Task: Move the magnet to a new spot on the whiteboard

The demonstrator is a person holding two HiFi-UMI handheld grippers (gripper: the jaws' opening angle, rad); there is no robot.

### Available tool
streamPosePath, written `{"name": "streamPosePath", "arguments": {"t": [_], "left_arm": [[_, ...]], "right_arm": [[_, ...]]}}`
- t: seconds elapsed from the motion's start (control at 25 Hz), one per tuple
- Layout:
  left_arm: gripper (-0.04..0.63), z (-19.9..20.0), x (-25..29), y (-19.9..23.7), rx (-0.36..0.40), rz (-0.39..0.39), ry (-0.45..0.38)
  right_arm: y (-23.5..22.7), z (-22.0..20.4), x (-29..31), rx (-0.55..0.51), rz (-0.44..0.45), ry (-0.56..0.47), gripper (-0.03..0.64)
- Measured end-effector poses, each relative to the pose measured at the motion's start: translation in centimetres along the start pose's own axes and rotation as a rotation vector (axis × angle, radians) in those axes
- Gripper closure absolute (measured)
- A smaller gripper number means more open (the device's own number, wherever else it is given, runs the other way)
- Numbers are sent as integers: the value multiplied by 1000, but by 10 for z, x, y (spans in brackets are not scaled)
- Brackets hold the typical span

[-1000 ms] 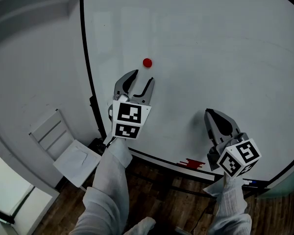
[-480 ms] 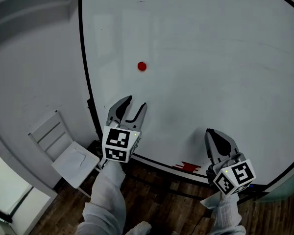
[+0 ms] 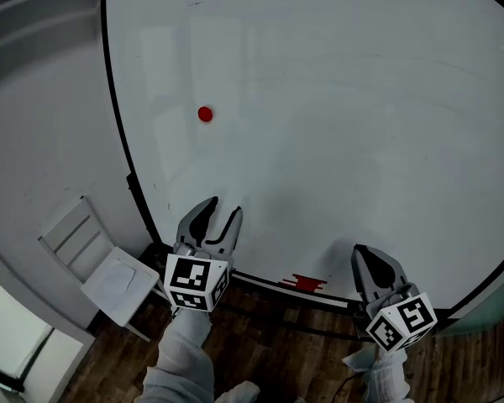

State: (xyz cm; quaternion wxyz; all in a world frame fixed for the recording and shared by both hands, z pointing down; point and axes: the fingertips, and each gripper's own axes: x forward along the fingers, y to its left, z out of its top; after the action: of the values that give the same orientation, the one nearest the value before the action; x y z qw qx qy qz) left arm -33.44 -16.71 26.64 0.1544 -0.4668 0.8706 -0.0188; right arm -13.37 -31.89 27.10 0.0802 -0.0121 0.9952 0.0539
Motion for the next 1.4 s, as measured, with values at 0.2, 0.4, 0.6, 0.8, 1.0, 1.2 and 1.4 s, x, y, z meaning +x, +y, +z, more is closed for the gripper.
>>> {"name": "streamPosePath", "arguments": {"t": [0.2, 0.4, 0.6, 0.8, 1.0, 1.2, 1.4], "left_arm": [[405, -18, -1, -24, -46, -18, 19], [412, -26, -4, -72, -101, -62, 32], [426, -31, -6, -107, -165, -101, 35], [464, -46, -6, -153, -225, -170, 76], [528, -77, -12, -202, -268, -263, 150], [581, -110, -24, -247, -296, -397, 244], [585, -135, -36, -272, -310, -455, 285]], "right_arm": [[-22, -11, -22, 3, -36, 21, 589], [-51, -26, -64, 14, -83, 58, 589], [-68, -47, -94, 41, -127, 103, 589], [-83, -67, -125, 60, -201, 136, 589], [-92, -100, -150, 86, -277, 188, 589], [-91, -130, -161, 174, -286, 197, 589], [-82, -149, -164, 155, -275, 195, 589]]}}
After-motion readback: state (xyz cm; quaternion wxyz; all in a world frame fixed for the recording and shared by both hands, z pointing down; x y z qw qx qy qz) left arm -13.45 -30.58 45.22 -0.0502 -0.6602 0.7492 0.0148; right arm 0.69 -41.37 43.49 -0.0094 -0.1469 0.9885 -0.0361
